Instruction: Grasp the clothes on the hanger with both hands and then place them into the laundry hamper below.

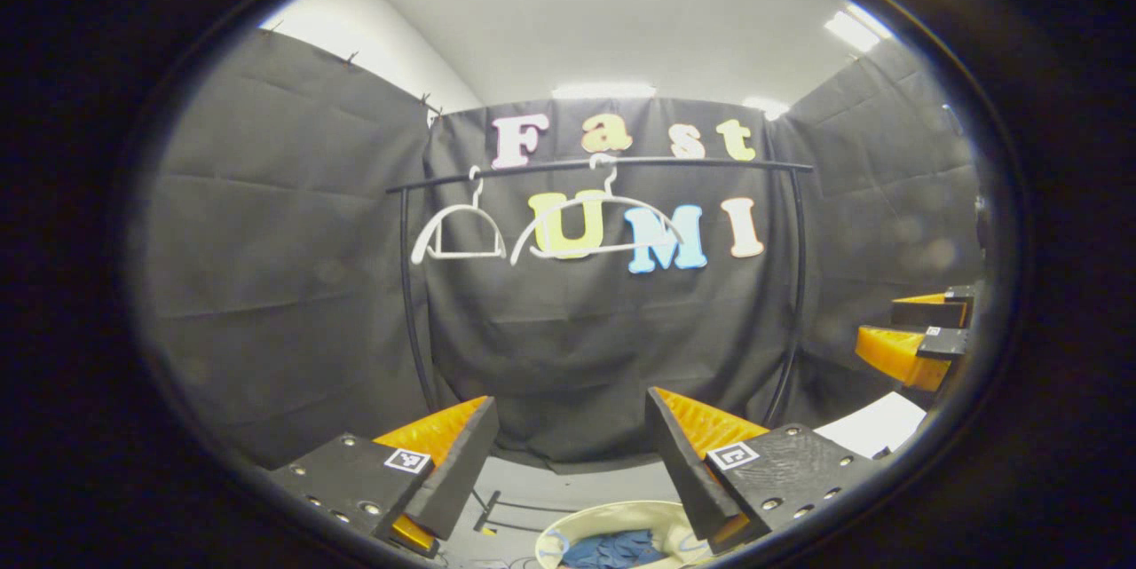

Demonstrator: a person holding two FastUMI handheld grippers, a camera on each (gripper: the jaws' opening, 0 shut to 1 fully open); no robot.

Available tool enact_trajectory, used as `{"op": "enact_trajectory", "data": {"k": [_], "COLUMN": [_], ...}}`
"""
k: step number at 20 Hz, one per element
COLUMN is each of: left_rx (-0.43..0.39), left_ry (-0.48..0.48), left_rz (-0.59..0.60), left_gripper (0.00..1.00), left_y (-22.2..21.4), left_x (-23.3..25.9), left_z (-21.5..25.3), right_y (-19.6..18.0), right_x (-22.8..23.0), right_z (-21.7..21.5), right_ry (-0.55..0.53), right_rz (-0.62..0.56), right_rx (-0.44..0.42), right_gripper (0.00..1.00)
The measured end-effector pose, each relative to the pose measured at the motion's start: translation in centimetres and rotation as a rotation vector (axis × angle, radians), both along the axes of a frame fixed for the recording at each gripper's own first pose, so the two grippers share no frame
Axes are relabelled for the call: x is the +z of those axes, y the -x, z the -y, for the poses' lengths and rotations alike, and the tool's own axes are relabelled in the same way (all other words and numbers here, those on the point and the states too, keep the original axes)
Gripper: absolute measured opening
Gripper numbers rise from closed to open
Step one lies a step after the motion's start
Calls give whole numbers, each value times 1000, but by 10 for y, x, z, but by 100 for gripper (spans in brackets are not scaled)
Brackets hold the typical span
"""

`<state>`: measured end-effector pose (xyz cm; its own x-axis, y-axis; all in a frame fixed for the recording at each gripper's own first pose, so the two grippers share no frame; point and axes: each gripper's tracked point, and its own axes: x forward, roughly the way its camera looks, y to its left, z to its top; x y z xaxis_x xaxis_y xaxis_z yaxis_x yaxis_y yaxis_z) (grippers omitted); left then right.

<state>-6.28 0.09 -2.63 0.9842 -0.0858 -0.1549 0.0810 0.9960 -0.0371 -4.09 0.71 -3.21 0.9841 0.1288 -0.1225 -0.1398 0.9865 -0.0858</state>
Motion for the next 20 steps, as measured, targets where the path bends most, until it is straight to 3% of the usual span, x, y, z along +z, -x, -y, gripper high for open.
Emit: {"op": "enact_trajectory", "data": {"k": [8,20], "left_rx": [20,50], "left_ry": [-6,-9], "left_rz": [78,114], "left_gripper": [98,98], "left_y": [43,81], "left_x": [50,66], "left_z": [-14,-27], "right_y": [47,70], "right_x": [41,43], "right_z": [28,43], "right_ry": [-24,-47], "right_rz": [77,82], "right_rx": [-26,-57], "right_gripper": [96,95]}}
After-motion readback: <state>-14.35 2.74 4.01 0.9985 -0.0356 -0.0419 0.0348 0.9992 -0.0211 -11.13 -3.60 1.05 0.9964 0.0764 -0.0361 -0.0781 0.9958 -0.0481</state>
